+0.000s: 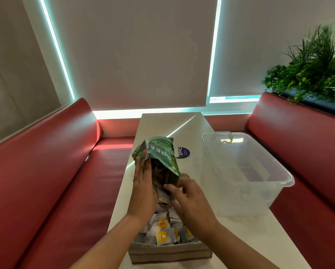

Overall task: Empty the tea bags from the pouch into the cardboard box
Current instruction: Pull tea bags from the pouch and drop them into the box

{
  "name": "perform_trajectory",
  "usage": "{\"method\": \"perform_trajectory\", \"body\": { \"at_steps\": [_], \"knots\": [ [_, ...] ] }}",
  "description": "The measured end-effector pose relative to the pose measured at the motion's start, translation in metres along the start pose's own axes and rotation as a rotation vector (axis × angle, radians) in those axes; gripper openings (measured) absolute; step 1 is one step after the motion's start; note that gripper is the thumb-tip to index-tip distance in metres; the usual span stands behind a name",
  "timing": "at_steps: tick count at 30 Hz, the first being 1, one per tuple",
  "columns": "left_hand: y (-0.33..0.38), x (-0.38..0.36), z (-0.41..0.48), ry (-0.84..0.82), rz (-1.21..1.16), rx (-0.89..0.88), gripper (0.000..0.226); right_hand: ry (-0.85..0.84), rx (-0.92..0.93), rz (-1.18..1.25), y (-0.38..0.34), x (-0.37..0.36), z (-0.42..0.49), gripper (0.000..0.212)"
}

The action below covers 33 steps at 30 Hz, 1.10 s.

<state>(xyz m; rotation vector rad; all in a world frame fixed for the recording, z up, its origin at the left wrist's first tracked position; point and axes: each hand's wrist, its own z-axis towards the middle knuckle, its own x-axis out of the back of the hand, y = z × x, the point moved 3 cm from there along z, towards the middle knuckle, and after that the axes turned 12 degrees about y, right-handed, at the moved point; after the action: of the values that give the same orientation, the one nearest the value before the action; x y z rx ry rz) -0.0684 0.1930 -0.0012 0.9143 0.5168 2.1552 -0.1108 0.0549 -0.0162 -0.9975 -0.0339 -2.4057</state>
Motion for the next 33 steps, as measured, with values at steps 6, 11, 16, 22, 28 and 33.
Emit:
{"method": "perform_trajectory", "body": {
  "at_steps": [6,11,16,22,28,33],
  "knots": [
    [-0.010,0.001,-0.012,-0.084,0.004,0.062,0.081,-0.133,-0.042,-0.076,0.000,-0.022,-0.001,0.045],
    [-0.021,0.002,-0.028,-0.219,0.019,0.072,0.080,-0.277,-0.171,-0.080,0.016,-0.033,-0.006,0.052],
    [-0.024,-0.001,-0.039,-0.296,0.005,0.075,0.083,-0.298,-0.225,-0.111,0.020,-0.048,-0.009,0.053],
    [-0.022,-0.001,-0.038,-0.324,-0.033,0.024,0.100,-0.417,-0.260,-0.109,0.019,-0.065,-0.002,0.071],
    [-0.025,-0.003,-0.034,-0.352,-0.070,0.044,0.097,-0.533,-0.236,-0.176,0.023,-0.071,0.007,0.061],
    [-0.026,-0.006,-0.033,-0.395,-0.057,0.060,0.093,-0.531,-0.254,-0.214,0.021,-0.076,0.011,0.061]
  ]
}}
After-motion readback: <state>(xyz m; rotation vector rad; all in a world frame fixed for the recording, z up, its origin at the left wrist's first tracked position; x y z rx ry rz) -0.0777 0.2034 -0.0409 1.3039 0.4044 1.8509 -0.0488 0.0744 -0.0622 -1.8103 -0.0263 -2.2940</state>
